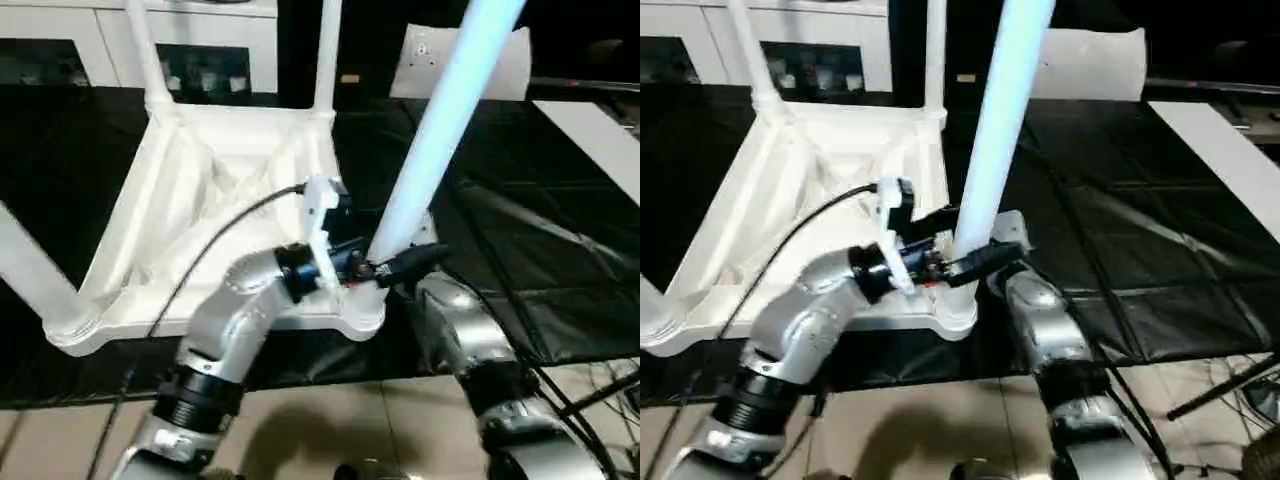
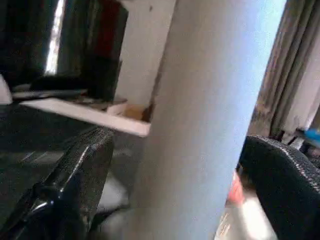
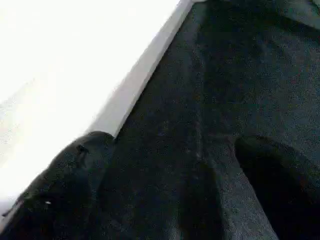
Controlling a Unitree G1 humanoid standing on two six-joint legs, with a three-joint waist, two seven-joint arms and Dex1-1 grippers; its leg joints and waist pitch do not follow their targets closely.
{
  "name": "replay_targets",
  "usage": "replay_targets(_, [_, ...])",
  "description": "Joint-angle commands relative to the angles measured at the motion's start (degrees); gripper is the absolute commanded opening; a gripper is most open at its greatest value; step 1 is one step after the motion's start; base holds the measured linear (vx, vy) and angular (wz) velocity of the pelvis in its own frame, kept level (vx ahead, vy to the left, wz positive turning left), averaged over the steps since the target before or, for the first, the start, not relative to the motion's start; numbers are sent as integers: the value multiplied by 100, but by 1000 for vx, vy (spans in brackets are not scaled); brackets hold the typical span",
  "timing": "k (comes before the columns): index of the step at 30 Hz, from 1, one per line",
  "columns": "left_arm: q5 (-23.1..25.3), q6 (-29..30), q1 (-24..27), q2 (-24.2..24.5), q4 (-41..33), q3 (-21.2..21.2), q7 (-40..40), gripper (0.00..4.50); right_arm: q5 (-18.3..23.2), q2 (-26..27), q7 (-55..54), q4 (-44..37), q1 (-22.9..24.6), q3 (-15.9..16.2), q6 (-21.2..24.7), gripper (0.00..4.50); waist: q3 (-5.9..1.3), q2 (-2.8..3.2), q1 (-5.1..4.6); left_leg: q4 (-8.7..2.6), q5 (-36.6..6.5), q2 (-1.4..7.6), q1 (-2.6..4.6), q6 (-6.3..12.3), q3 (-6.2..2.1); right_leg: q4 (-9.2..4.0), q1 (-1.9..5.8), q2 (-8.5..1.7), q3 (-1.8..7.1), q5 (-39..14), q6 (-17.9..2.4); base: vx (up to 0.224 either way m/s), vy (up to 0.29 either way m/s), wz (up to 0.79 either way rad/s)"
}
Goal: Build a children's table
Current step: Rotate table base
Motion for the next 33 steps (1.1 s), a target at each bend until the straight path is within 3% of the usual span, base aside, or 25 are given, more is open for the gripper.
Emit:
replay_targets(1, [225, 72, 101, 291, 91, -73, -197, 445, 90, -268, 188, -779, 291, -127, 198, 450, -416, 169, 38, -375, -703, 177, 55, 134, -16, -319, 342, -347, 252, -193, -1282, 0, 0, 0])
replay_targets(3, [454, -6, 189, 644, 169, -168, -373, 445, 161, -418, 296, -1272, 536, -176, 356, 450, -417, 125, 61, -368, -617, 162, 39, 184, -4, -316, 380, -343, 267, -94, -1287, 0, 0, 0])
replay_targets(5, [628, -89, 282, 1020, 271, -294, -697, 445, 252, -604, 464, -1793, 839, -228, 450, 450, -409, 212, 105, -379, -712, 150, 44, 175, -11, -356, 364, -349, 264, -442, -1218, 0, 0, 0])
replay_targets(6, [651, -102, 285, 1056, 290, -308, -724, 410, 285, -632, 500, -1881, 891, -237, 500, 450, -406, 203, 117, -385, -745, 158, 49, 164, -3, -373, 363, -348, 270, -534, -1189, 0, 0, 0])
replay_targets(9, [1063, -504, 254, 1458, 647, -509, -986, 402, 663, -942, 922, -2735, 1404, -270, 1037, 450, -392, 221, 133, -411, -1094, 161, 67, 40, -14, -435, 337, -361, 269, -1220, -1089, 0, 0, 0])
replay_targets(12, [1524, -940, 121, 1769, 1065, -745, -1192, 373, 958, -1328, 1503, -3509, 1903, -129, 1312, 450, -383, 227, 154, -433, -1237, 159, 55, 81, -39, -478, 348, -358, 276, -1503, -871, 0, 0, 0])
replay_targets(14, [1659, -1057, 54, 1844, 1215, -832, -1253, 364, 1014, -1473, 1678, -3770, 2072, -87, 1380, 450, -401, 232, 154, -435, -1205, 169, 52, 73, -46, -477, 341, -374, 276, -1521, -801, 0, 0, 0])
replay_targets(18, [1923, -1285, -85, 1953, 1490, -1011, -1413, 328, 1248, -1766, 2009, -4269, 2357, -84, 1584, 450, -414, 224, 171, -413, -1176, 183, 59, 57, -45, -475, 322, -406, 278, -1568, -892, 0, 0, 0])
replay_targets(19, [1972, -1337, -114, 1951, 1553, -1040, -1433, 322, 1269, -1857, 2070, -4413, 2423, -92, 1634, 450, -415, 221, 165, -416, -1133, 178, 33, 66, -47, -463, 335, -406, 274, -1519, -925, 0, 0, 0])
replay_targets(23, [2115, -1637, -327, 1827, 1984, -1100, -1445, 293, 1536, -2164, 2349, -4943, 2730, -158, 1848, 450, -431, 203, 190, -388, -1026, 165, 33, 154, -38, -468, 347, -405, 275, -1420, -897, 0, 0, 0])
replay_targets(27, [2166, -1690, -460, 1764, 2168, -1113, -1535, 272, 1627, -2231, 2487, -5096, 2842, -152, 1916, 450, -420, 206, 192, -387, -1103, 169, 30, 141, -41, -493, 326, -417, 265, -1654, -914, 0, 0, 0])
replay_targets(33, [2283, -1683, -631, 1740, 2428, -1178, -1689, 227, 1822, -2409, 2717, -5334, 3001, -79, 2073, 450, -434, 208, 229, -380, -1005, 170, 24, 158, -46, -477, 336, -416, 265, -1538, -904, 0, 0, 0])
